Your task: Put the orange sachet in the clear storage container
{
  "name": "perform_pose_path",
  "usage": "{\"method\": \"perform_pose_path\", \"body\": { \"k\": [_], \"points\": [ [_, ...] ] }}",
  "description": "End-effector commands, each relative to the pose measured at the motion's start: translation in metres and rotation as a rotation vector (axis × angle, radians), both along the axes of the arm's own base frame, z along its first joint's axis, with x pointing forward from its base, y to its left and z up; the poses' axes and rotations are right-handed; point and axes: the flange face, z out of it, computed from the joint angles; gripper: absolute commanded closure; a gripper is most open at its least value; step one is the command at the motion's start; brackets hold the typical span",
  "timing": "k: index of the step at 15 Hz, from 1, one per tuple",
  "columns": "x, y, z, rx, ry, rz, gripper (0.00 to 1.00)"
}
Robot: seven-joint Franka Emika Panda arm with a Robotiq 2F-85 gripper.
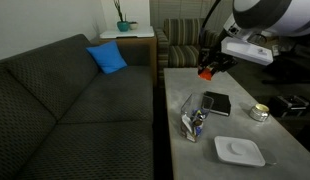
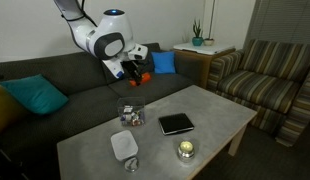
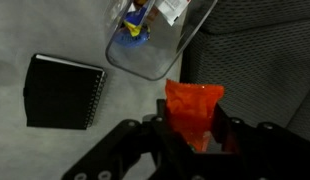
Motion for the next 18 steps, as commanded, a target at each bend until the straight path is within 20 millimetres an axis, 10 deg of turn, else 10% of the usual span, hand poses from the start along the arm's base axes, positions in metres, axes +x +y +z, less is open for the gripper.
{"method": "perform_pose_path", "body": {
  "k": [1,18],
  "points": [
    [0.000,-0.009,-0.007,0.096,0.096,-0.045,0.82],
    [0.020,-0.002,-0.132,0.317,0.235,-0.130,0.82]
  ]
}}
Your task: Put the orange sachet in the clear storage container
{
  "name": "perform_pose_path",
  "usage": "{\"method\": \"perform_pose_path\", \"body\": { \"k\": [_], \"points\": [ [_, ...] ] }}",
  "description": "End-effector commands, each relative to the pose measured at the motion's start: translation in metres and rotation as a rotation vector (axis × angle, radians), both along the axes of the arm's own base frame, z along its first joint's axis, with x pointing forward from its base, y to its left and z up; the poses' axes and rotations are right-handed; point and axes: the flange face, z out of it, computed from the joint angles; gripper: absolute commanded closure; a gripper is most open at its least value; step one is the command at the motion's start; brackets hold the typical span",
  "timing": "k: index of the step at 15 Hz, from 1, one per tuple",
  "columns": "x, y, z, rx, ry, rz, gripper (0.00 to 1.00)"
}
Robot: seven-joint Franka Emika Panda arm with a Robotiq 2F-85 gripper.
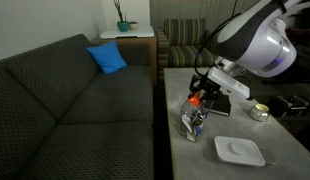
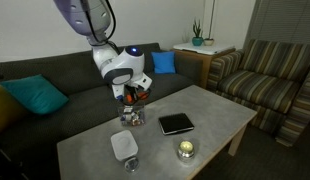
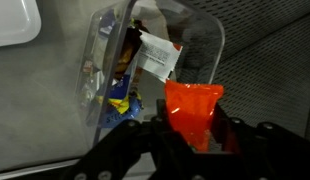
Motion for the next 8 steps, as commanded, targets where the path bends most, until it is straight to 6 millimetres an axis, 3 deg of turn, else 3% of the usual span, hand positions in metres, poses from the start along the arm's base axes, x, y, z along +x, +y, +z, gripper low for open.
{"method": "perform_pose_path", "body": {
  "k": [1,8],
  "points": [
    [0.010,0.001,-0.010,0.055,0.041,0.017,0.82],
    [0.006,0.013,0.006,0.077,0.100,0.072,0.82]
  ]
}}
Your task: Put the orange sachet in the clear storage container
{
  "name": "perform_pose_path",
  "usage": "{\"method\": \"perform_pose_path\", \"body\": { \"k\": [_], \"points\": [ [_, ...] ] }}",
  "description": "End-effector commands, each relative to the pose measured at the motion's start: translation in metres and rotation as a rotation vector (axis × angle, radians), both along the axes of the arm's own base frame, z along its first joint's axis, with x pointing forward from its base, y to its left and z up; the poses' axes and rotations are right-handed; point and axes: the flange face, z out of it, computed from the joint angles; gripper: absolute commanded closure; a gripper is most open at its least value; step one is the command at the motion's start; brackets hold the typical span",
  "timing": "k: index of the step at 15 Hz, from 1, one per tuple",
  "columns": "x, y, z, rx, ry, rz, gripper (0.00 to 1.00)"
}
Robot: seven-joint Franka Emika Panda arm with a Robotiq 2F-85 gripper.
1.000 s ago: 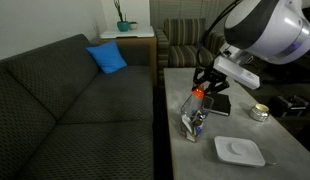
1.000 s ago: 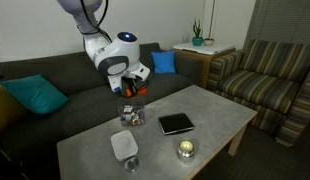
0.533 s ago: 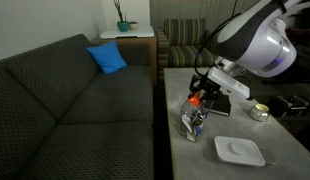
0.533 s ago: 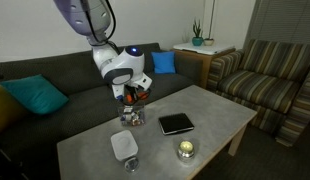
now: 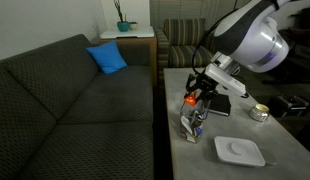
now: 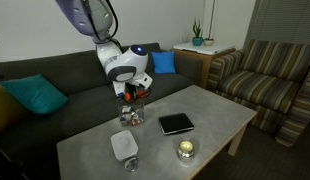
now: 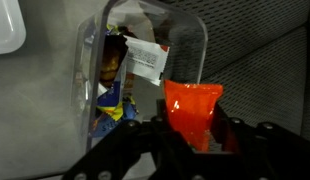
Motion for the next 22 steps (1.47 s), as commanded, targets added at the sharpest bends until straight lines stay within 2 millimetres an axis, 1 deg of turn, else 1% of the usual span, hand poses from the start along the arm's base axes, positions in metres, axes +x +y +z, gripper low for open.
{"method": "perform_pose_path", "body": {
  "k": [1,7,12,15,18,22],
  "points": [
    [-0.008,0.003,0.006,0.023,0.060,0.025,0.82],
    [-0.012,-0.001,0.021,0.003,0.053,-0.012,0.82],
    [-0.024,0.004,0.033,-0.015,0.110,0.019,0.82],
    [-0.033,0.006,0.036,-0.023,0.136,0.044,0.82],
    [-0.041,0.008,0.031,-0.013,0.174,0.078,0.82],
    [-0.042,0.006,0.016,0.018,0.260,0.110,0.82]
  ]
}}
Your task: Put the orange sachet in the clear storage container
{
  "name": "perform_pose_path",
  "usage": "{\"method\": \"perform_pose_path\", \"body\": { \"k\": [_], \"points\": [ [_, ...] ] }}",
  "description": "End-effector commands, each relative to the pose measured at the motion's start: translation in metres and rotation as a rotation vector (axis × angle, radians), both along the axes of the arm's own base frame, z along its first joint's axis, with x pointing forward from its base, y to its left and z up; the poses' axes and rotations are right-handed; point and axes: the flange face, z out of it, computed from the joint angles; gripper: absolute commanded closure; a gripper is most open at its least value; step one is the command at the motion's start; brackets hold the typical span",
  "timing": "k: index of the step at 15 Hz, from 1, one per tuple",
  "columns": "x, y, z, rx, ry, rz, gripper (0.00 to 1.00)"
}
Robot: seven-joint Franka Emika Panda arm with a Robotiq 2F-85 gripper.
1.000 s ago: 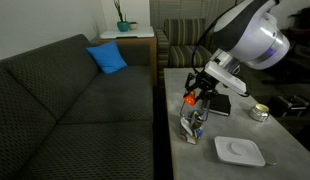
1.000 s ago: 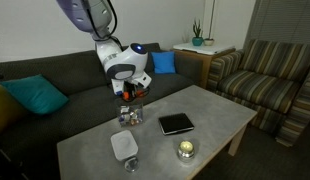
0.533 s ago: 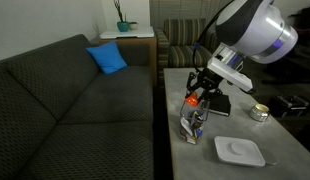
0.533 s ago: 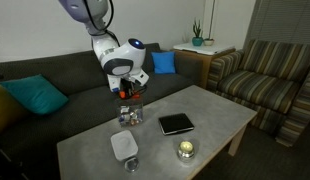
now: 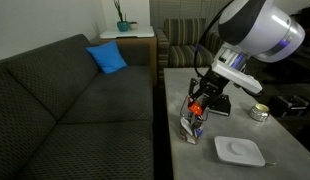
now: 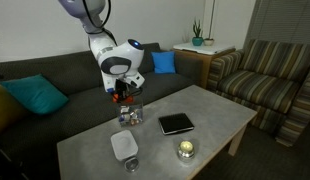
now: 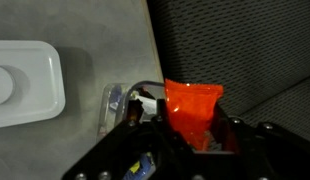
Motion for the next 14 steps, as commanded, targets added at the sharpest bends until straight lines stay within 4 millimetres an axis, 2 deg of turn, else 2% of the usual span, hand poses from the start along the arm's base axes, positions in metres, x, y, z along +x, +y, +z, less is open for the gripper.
{"method": "perform_pose_path", "body": {
  "k": [1,8,14],
  "points": [
    [0.000,-0.009,-0.003,0.020,0.081,0.018,0.82],
    [0.020,-0.026,-0.016,0.008,0.063,-0.023,0.82],
    [0.031,-0.023,-0.036,0.026,0.123,-0.003,0.82]
  ]
}}
